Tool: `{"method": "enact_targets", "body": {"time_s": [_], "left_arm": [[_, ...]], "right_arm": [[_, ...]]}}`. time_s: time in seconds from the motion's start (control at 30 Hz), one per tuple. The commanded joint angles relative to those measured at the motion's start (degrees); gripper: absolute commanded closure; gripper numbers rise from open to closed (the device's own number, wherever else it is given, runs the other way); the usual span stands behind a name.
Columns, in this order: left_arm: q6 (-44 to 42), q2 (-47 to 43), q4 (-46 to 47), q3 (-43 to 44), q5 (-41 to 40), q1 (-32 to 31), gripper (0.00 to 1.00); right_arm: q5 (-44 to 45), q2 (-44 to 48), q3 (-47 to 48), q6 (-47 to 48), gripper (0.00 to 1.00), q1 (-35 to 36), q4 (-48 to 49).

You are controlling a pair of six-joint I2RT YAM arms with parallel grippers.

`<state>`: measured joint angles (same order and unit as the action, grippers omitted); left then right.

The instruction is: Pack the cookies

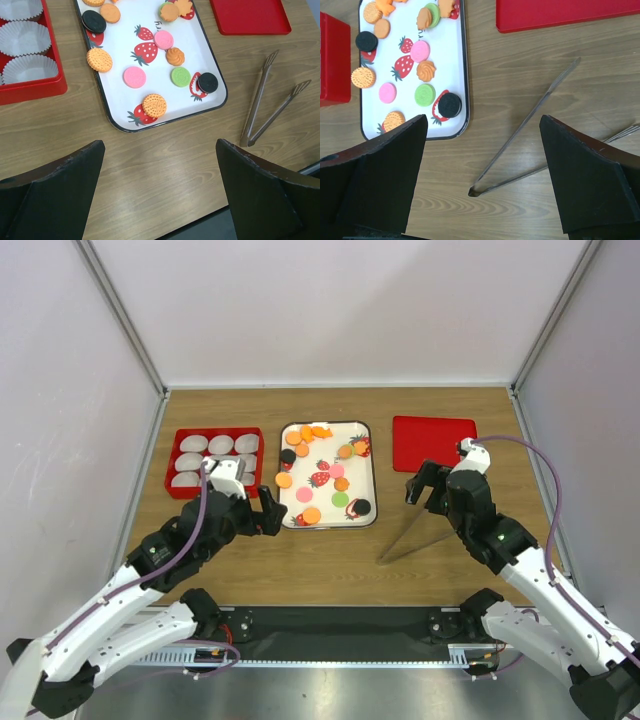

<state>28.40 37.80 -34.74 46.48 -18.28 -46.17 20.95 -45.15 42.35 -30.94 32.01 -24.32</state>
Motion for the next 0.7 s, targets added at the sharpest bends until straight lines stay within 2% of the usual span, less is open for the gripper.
{"method": "enact_targets", "body": {"time_s": [0.0,0.33,0.43,0.5,0.67], "left_arm": [[0.6,0.0,3.5,-0.7,0.3,-0.2,0.00],[1.6,5.9,9.6,-2.2,2.3,-2.0,0.00],[1.9,9.0,11.4,-1.5,0.8,-5.6,0.00],[2.3,11.1,13.7,-1.1,-1.5,-10.1,0.00],[1.9,25.0,22.0,1.0,-5.7,-21.1,0.00]], "right_arm": [[1.0,0.7,3.4,2.5,0.00,-0.3,-1.6],[-0.5,2.4,7.7,6.2,0.00,-0.3,-6.1],[-0.4,3.1,8.5,6.4,0.00,-0.4,-7.2],[0.0,3.1,9.9,6.4,0.00,-0.4,-8.4],[1.6,3.7,12.9,6.1,0.00,-0.5,-10.7]]}}
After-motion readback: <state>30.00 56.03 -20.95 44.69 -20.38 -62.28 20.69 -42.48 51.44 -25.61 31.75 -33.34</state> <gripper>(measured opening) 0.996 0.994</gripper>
